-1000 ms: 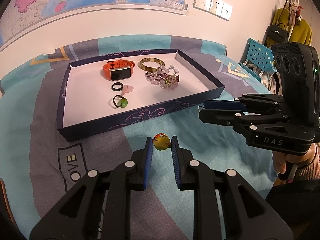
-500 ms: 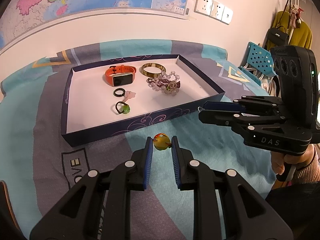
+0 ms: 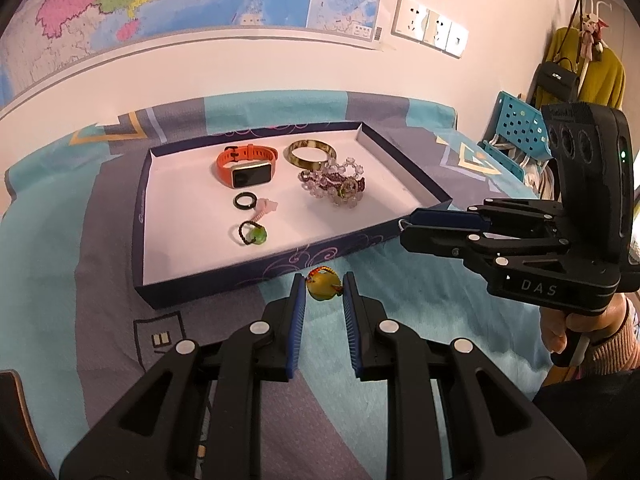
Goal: Organize jewelry
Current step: 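Lift the duck charm toward the box with the left tool while the right tool lifts the silver ring, then carry the duck charm into the box with the left tool while the right tool carries the silver ring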
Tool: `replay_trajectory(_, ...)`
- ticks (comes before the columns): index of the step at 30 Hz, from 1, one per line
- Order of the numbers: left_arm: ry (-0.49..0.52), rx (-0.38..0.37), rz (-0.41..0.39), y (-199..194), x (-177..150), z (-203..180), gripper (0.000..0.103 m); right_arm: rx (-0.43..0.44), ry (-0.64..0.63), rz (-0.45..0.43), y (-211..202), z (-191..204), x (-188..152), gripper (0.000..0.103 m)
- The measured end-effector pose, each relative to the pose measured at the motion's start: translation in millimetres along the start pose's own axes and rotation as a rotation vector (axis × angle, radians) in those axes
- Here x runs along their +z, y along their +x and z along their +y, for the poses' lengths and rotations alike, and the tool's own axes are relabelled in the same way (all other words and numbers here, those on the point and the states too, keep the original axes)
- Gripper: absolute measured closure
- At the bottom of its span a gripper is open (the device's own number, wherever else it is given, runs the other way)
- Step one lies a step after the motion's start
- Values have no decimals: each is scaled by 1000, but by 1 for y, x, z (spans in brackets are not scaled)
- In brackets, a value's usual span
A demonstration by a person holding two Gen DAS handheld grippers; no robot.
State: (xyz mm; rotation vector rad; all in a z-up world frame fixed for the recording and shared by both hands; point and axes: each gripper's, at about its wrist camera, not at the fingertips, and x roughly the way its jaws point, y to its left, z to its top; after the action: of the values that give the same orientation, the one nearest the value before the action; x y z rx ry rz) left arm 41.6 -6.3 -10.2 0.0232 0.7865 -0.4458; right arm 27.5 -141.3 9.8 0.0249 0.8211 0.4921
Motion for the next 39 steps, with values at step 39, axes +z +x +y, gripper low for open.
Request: replay_trajectory(39,-1,58,-15,18,30,13,83,-51,-14,-18,17,-14,28,83)
